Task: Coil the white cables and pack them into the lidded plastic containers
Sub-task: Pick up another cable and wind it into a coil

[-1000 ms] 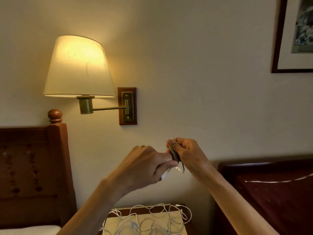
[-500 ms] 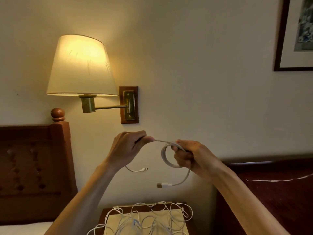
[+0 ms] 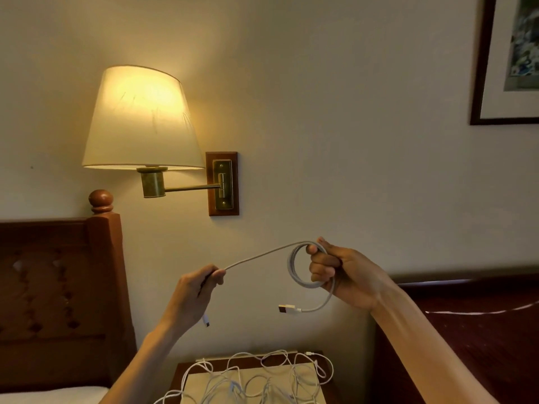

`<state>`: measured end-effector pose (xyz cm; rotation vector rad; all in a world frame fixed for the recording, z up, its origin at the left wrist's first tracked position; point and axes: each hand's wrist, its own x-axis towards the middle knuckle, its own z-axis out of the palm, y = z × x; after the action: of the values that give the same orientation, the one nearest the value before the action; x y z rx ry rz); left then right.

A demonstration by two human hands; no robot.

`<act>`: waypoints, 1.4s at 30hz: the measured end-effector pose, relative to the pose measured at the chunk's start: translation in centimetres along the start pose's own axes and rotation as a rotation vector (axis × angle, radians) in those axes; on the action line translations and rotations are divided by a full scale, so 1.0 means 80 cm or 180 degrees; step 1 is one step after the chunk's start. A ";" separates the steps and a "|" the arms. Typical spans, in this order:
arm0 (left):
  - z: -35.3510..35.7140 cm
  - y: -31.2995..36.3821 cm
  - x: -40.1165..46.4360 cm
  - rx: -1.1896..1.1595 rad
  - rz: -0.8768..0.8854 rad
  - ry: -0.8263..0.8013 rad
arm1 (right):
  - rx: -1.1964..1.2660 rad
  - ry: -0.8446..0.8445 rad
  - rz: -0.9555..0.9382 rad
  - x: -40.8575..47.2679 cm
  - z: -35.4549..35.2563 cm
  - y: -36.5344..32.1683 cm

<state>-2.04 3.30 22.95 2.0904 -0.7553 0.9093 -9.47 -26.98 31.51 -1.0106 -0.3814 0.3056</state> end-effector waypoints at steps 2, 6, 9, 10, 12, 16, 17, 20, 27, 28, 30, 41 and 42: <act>-0.005 -0.001 -0.001 0.0021 -0.0156 -0.0055 | 0.0007 0.0021 0.0000 0.002 0.000 0.000; -0.009 -0.014 -0.006 0.0215 -0.0732 -0.0312 | 0.0147 0.0176 -0.0097 0.003 -0.002 -0.005; -0.003 0.002 -0.006 0.0682 -0.1222 -0.0948 | 0.0176 0.0322 -0.0227 0.008 0.003 -0.005; -0.002 0.022 -0.004 0.1155 -0.1262 -0.1370 | 0.0141 0.0388 -0.0286 0.012 0.005 -0.004; 0.000 0.071 0.003 0.1721 -0.1014 -0.2314 | -0.0193 0.0545 -0.0458 0.022 0.013 -0.002; -0.014 0.177 0.026 0.0701 0.0014 -0.3095 | -0.1649 0.0717 -0.0827 0.035 0.027 0.011; -0.020 0.190 0.033 0.0474 0.0210 -0.2870 | -0.1909 0.0655 -0.0879 0.035 0.029 0.015; -0.036 0.202 0.053 0.0109 0.0699 -0.1809 | -0.2530 0.0391 -0.0923 0.026 0.035 0.021; -0.046 0.172 0.072 0.0051 0.0917 -0.0922 | -0.3053 0.0214 -0.0790 0.012 0.045 0.013; -0.049 0.164 0.073 0.0173 0.0947 -0.0930 | -0.3026 0.0274 -0.0750 0.012 0.044 0.012; -0.052 0.152 0.071 0.0465 0.1000 -0.0905 | -0.2955 0.0376 -0.0675 0.011 0.043 0.009; -0.009 0.141 0.063 -0.0064 0.0140 0.0140 | -0.2092 0.0133 -0.0239 0.023 0.058 0.012; -0.007 0.144 0.062 -0.0365 -0.0147 0.0090 | -0.1988 0.0112 -0.0213 0.023 0.059 0.012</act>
<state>-7.77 -3.88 31.49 1.9827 -0.7245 0.8489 -9.99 -22.17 33.24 -1.6079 -0.4914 0.1041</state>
